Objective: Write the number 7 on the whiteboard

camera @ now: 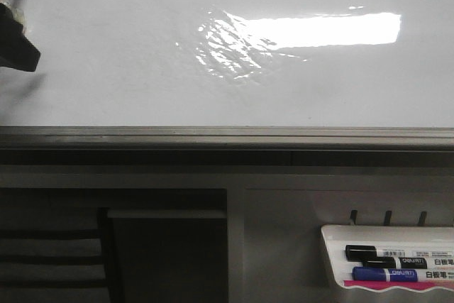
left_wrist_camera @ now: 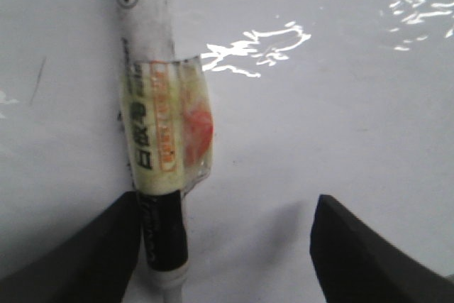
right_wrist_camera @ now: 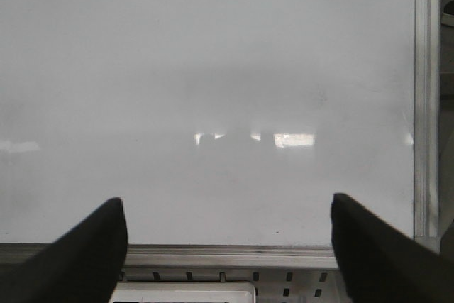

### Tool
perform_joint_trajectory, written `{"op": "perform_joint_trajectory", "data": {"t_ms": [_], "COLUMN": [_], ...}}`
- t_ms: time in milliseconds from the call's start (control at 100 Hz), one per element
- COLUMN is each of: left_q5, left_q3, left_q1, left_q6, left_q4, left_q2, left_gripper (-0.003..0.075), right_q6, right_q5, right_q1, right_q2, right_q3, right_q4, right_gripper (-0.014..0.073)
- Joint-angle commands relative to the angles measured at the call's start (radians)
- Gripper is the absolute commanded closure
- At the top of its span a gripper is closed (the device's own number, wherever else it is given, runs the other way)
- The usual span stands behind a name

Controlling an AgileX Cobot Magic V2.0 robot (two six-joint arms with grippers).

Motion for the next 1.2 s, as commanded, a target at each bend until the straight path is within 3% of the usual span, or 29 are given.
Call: {"op": "perform_joint_trajectory", "data": {"t_ms": [0,310,1190], "left_q5": [-0.080,-0.098,-0.115], "left_q3": [-0.044,-0.050,-0.050], "left_q1": [0.002,0.052,0.047], "left_q6": [0.000,-0.003,0.000], "left_q4": [0.005,-0.043,0.012], "left_q2": [0.002,0.010,0.036], "left_gripper": [0.0249,0.0267,0.0621], "right_q6": [-0.003,-0.003,-0.003], "right_q5": [-0.078,-0.078,-0.078], "right_q1": [-0.007,-0.007,-0.007], "right_q2": [0.014,0.014,0.014], "right_q3": [-0.032,-0.032,-0.032], "right_q4": [0.000,0.000,0.000], "right_gripper": [0.0062,0.0062,0.0062]}}
